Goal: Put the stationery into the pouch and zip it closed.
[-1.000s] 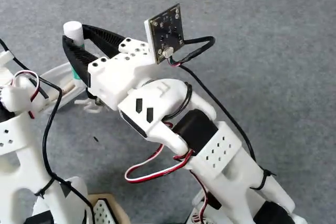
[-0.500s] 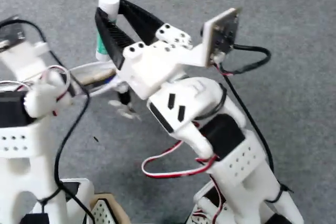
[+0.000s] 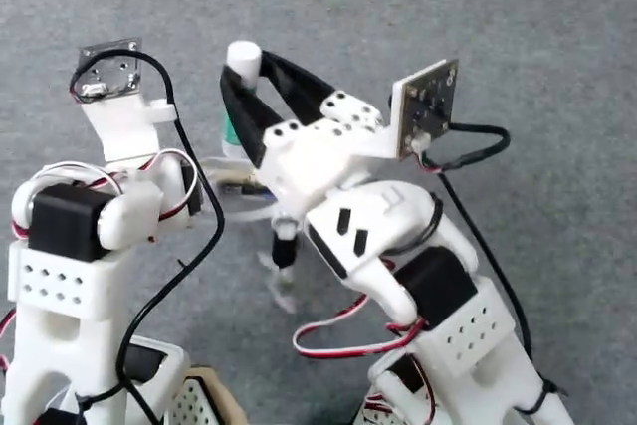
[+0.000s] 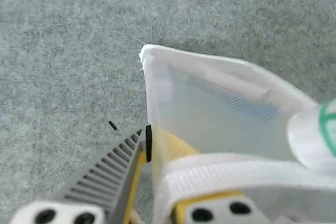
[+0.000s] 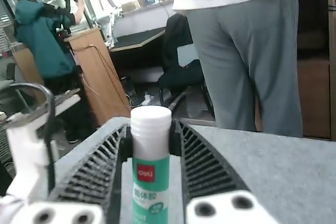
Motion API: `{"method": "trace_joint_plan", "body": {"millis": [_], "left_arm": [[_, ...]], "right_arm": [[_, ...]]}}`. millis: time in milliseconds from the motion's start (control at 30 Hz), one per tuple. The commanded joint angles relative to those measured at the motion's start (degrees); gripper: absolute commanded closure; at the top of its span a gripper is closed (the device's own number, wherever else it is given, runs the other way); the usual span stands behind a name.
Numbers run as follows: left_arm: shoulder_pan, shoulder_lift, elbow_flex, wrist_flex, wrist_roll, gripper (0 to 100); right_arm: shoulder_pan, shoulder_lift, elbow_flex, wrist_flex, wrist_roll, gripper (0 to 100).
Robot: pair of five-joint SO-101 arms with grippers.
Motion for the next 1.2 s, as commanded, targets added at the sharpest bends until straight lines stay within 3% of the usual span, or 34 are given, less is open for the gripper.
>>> {"method": "trace_joint_plan", "body": {"millis": [0,567,833,1167], "left_arm": [[-2.07,-1.49,-0.13,-0.18,0.53,97],[-2.07,-2.11,2.95,-0.09,0.44,97],[-2.33,-2.11,2.95,-0.09,0.26,97],[-1.98,-2.11,2.77,-0.09,0.26,97]], "right_arm": [[-0.18,-4.97,0.48,0.70,0.09,98.6],[-2.73,-14.81,11.56,2.90,0.53,98.6],[-2.46,-14.73,19.74,-7.21,0.79,98.5],[-2.81,-15.08,28.26,-10.37,15.56,96.5]]}}
